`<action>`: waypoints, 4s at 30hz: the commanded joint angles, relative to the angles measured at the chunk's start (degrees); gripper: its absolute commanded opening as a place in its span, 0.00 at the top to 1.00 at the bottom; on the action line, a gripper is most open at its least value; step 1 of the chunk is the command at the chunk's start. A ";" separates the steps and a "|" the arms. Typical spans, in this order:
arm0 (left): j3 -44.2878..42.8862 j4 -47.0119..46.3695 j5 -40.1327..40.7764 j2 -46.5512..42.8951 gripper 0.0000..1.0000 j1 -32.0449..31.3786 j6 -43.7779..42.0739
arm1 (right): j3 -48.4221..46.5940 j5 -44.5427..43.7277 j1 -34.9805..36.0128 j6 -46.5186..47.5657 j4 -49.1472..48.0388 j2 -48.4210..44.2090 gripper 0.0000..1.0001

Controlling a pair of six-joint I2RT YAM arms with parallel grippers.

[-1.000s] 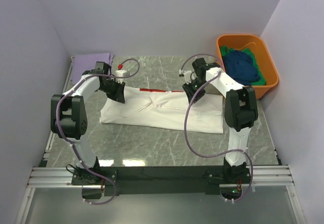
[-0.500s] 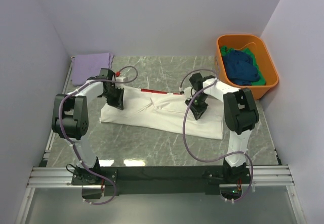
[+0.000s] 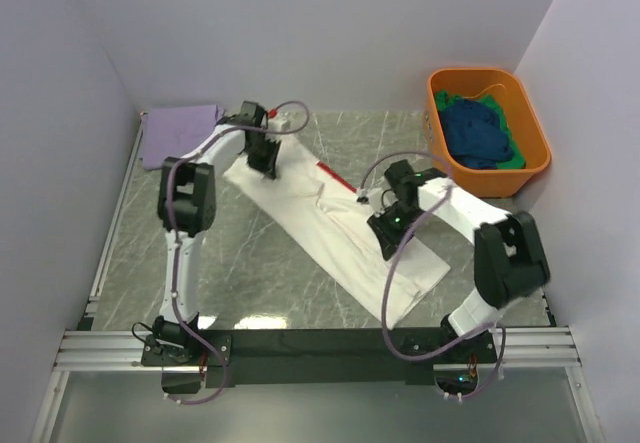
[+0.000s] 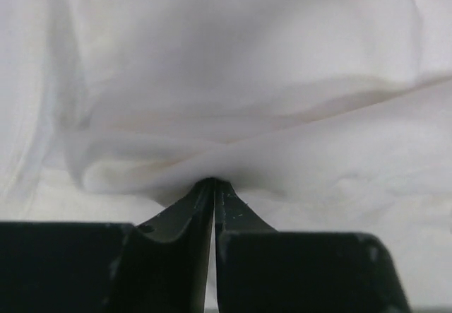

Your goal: Fold and stack the t-shirts

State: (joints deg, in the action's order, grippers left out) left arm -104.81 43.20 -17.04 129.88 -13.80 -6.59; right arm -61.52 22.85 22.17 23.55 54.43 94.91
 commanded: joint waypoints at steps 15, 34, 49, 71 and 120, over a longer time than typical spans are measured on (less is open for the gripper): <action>2.06 -18.33 -2.83 -14.38 0.75 -0.61 0.17 | 2.80 -10.46 -1.44 0.62 -5.65 2.90 0.75; 16.94 -12.63 -11.53 -13.18 0.79 -2.98 13.70 | -6.78 11.34 16.94 -1.05 -0.20 8.72 0.79; -9.77 -5.41 -3.35 8.53 0.84 -1.67 9.85 | -3.96 2.73 9.91 -4.13 -4.25 1.32 0.74; 1.09 -11.39 -7.04 -7.98 0.73 0.88 5.18 | -9.05 7.55 15.00 -9.84 -11.46 18.72 0.79; 65.78 -8.13 -23.93 -84.34 0.36 -3.65 -36.55 | 24.30 -9.74 30.19 16.70 -24.28 -43.13 0.34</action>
State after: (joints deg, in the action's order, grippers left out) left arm -43.46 32.62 -39.09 48.95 -12.51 -33.56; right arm -43.11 17.02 47.59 35.97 35.44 54.11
